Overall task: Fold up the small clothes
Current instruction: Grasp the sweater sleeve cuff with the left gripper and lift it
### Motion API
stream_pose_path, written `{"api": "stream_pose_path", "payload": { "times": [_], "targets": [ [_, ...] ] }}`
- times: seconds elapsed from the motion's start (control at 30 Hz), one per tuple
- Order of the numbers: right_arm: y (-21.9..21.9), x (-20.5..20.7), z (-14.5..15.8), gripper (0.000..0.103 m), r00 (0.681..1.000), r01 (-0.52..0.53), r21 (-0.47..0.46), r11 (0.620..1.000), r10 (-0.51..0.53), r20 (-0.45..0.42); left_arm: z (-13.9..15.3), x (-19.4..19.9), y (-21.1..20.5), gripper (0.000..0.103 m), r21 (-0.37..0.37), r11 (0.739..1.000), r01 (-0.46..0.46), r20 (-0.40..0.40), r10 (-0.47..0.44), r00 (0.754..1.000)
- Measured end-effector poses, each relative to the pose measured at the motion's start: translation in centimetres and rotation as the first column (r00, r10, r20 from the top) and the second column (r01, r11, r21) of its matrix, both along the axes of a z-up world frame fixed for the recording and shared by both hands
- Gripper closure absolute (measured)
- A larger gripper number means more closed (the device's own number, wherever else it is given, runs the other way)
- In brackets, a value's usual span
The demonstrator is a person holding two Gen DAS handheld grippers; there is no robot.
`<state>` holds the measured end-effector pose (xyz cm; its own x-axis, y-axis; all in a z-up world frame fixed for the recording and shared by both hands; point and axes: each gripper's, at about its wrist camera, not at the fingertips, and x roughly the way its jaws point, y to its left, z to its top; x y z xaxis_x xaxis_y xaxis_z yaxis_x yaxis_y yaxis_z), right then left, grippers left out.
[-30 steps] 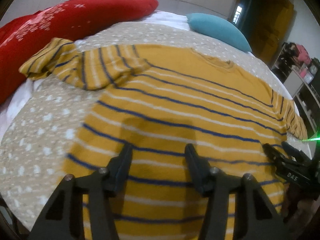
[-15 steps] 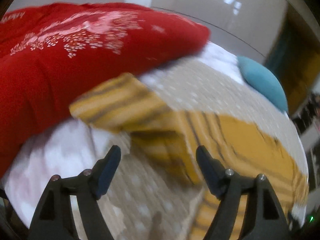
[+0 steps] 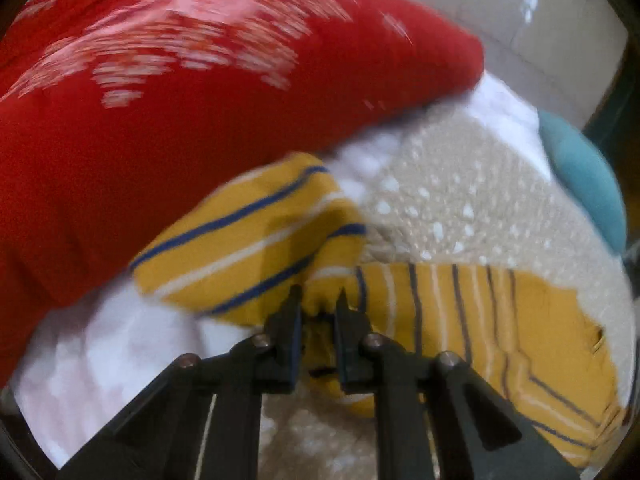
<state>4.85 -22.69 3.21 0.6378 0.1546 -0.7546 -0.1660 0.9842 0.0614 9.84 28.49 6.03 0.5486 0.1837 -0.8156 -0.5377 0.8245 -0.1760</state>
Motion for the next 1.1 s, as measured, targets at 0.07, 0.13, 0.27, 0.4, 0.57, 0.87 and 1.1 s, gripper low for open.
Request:
{"api": "stream_pose_path", "payload": {
  "times": [0.07,0.13,0.27,0.4,0.57,0.87,1.1],
  "targets": [
    [0.0,0.2,0.0,0.0,1.0,-0.001,0.0,1.0,0.001,0.0,1.5,-3.1,0.9,0.091,-0.002,1.0,-0.021,0.073,0.021,0.997],
    [0.0,0.1,0.0,0.0,1.0,-0.001,0.001,1.0,0.001,0.0,2.3,-6.7,1.8,0.091,-0.032,0.999,-0.035,0.131,0.039,0.991],
    [-0.1,0.2,-0.1,0.0,1.0,-0.001,0.005,1.0,0.001,0.002,0.6,-13.4,3.6,0.091,-0.145,0.981,-0.127,0.149,0.149,0.978],
    [-0.2,0.0,-0.1,0.0,1.0,-0.001,0.01,1.0,0.001,0.005,-2.6,-17.2,4.9,0.09,-0.264,0.945,-0.193,0.095,0.224,0.97],
    [-0.4,-0.4,0.0,0.0,1.0,0.0,0.018,1.0,0.0,0.011,-1.2,-17.9,2.9,0.058,-0.181,0.975,-0.131,0.119,0.154,0.981],
    [-0.2,-0.7,0.0,0.0,1.0,0.003,0.011,1.0,-0.004,0.014,3.0,-6.3,-4.2,0.02,0.495,0.863,0.107,-0.015,-0.114,0.993],
    [-0.1,-0.7,0.0,0.0,1.0,0.005,0.003,1.0,-0.005,0.012,-0.1,-2.4,-1.0,0.093,0.472,0.873,0.12,-0.198,-0.028,0.98]
  ]
}}
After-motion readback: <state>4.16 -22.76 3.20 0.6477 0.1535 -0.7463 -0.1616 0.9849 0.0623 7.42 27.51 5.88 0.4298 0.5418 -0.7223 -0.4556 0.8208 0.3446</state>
